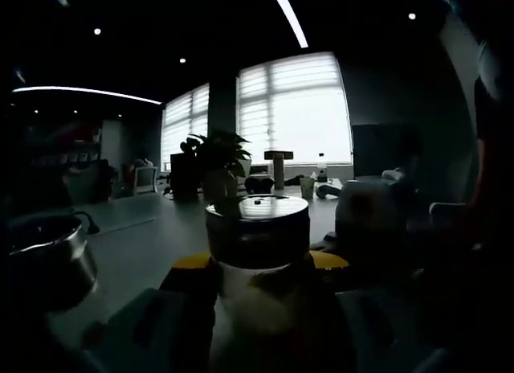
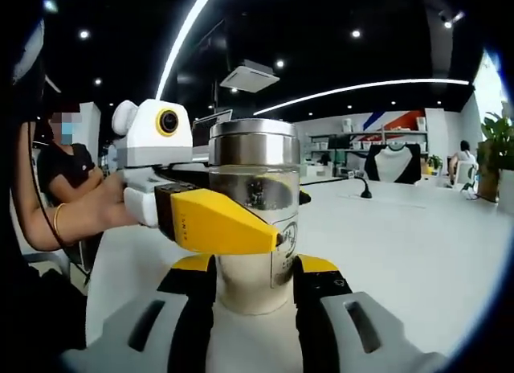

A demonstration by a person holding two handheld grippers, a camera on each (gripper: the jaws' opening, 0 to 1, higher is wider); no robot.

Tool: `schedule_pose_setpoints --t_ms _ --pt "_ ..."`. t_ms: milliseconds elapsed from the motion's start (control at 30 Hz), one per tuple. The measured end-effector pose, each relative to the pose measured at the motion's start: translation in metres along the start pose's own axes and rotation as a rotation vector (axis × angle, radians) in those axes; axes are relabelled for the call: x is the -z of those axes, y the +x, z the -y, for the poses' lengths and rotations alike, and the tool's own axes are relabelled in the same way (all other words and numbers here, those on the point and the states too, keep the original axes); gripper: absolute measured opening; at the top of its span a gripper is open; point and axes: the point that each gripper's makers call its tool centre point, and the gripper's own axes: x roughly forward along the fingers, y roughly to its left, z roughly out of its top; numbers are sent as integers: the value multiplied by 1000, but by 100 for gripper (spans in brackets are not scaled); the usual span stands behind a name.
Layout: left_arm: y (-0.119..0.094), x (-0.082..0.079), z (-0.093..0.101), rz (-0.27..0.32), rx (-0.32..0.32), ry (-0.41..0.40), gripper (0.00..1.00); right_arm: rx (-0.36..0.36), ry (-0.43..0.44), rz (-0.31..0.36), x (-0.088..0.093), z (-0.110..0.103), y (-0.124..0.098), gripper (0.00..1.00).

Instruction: Rotate the seasoning bottle until the label or dispensing opening points toward the visible target arrow and the bottle remains upright within the marked orientation range

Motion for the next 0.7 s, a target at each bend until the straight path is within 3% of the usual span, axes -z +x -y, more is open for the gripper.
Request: schedule_pose_setpoints --t_ms 300,700 --pt "-2 2 -4 -4 -28 -31 44 87 20 4 0 3 2 36" --pt "-7 -2 -11 18 -113 -80 44 246 54 6 0 7 7 36"
